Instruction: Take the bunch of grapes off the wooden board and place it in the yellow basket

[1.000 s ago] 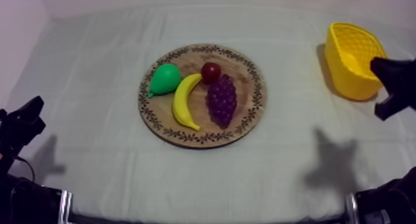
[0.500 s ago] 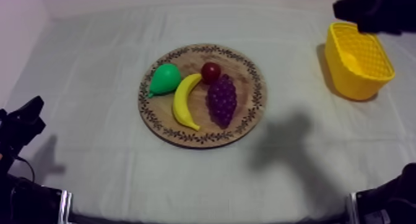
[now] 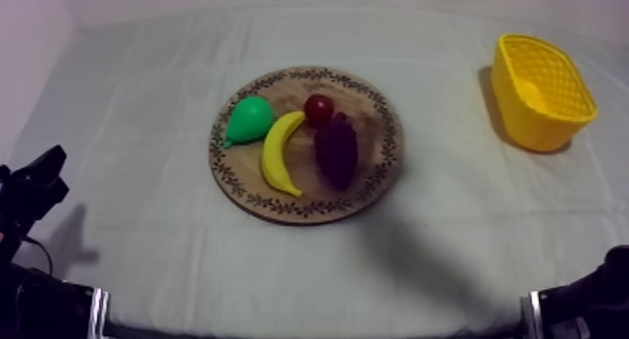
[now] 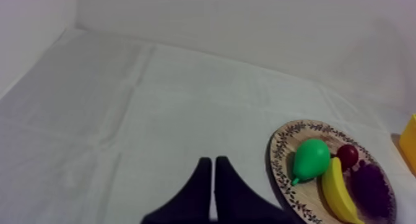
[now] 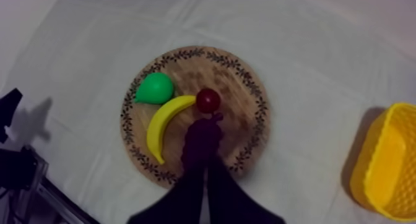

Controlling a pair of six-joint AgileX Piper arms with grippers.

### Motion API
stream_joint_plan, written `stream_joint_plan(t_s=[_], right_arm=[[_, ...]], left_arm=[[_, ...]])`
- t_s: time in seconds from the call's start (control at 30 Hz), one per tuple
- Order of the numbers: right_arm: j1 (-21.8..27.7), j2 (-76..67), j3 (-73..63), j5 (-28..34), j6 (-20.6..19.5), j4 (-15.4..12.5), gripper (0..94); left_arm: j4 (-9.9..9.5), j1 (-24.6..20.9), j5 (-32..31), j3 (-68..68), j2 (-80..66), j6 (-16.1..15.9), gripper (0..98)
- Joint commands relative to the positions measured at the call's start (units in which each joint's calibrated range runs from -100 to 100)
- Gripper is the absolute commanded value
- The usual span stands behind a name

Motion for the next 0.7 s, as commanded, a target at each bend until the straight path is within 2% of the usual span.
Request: stream_joint_plan(t_s=[0.0,0.33,0.67], right_arm=[[-0.49,5.17,-5.75,2.07,-2.63,0.59,0.2],[-1.49,16.41,-11.06,3.38,-9.06,0.90,0.2],[-1.32,24.41,-10.39,3.62,-10.46,0.03,0.2]], left_arm=[[0.00,-0.01,0.00,-0.01,0.00,0.01,0.1],[0.00,-0.01,0.00,-0.01,0.00,0.01,0.1],[0.00,-0.01,0.00,-0.01,0.00,0.01,0.1]])
